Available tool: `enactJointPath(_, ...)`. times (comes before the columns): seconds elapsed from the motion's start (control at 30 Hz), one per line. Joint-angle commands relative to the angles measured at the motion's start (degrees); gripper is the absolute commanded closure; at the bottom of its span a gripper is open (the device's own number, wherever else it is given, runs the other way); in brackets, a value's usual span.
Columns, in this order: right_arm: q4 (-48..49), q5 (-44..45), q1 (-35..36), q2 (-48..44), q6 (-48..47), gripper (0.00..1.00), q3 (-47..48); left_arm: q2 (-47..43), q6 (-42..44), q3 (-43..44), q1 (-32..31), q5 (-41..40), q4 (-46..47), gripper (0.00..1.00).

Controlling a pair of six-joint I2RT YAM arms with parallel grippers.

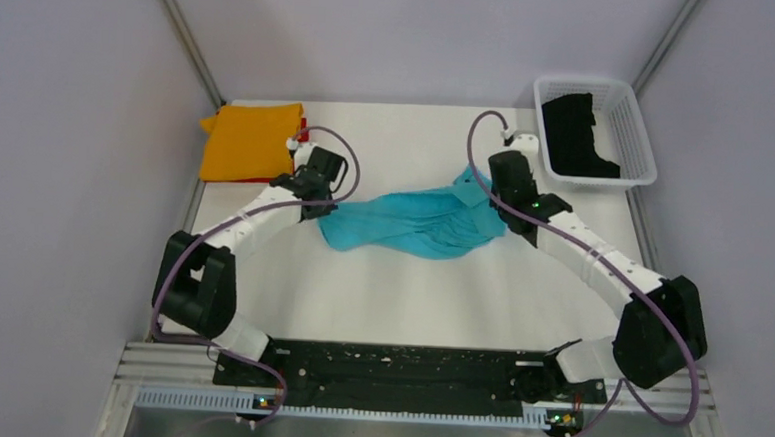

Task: Fold and stack the t-shirts
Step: Flatten out the tshirt

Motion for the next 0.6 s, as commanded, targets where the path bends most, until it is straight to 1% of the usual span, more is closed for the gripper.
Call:
enactJointPath(0.0, 2.04, 6.91, -2.61, -5.72, -7.89, 1.00, 5.37, -5.53, 6.46, 7.64, 1.57, -6.29, 2.24, 1.00)
enactJointPath(0.13, 4.42, 10.52, -3.18, -9.38, -13.97, 1.00, 9.25, -9.17, 11.30, 11.09, 2.01, -9.96, 5.60, 1.00)
enactJointPath(0.2, 5.50, 12.55, -3.40, -11.15, -16.88, 1.00, 11.16, -11.93, 13.76, 11.65, 1.99, -11.96, 8.60, 1.00)
enactJointPath(0.3, 7.41, 13.94, -3.41, -14.32, -21.34, 1.00, 14.56, -16.91, 17.56, 11.73, 1.99, -12.62, 14.03, 1.00)
enactJointPath(0.43, 7.48, 10.22, -3.41, -18.93, -24.54, 1.00, 20.74, -24.43, 21.59, 11.69, 1.97, -10.09, 20.09, 1.00)
enactJointPath(0.57, 3.44, 1.68, -3.39, -21.76, -25.68, 1.00, 29.32, -31.82, 25.33, 13.48, 2.01, -6.96, 25.00, 1.00)
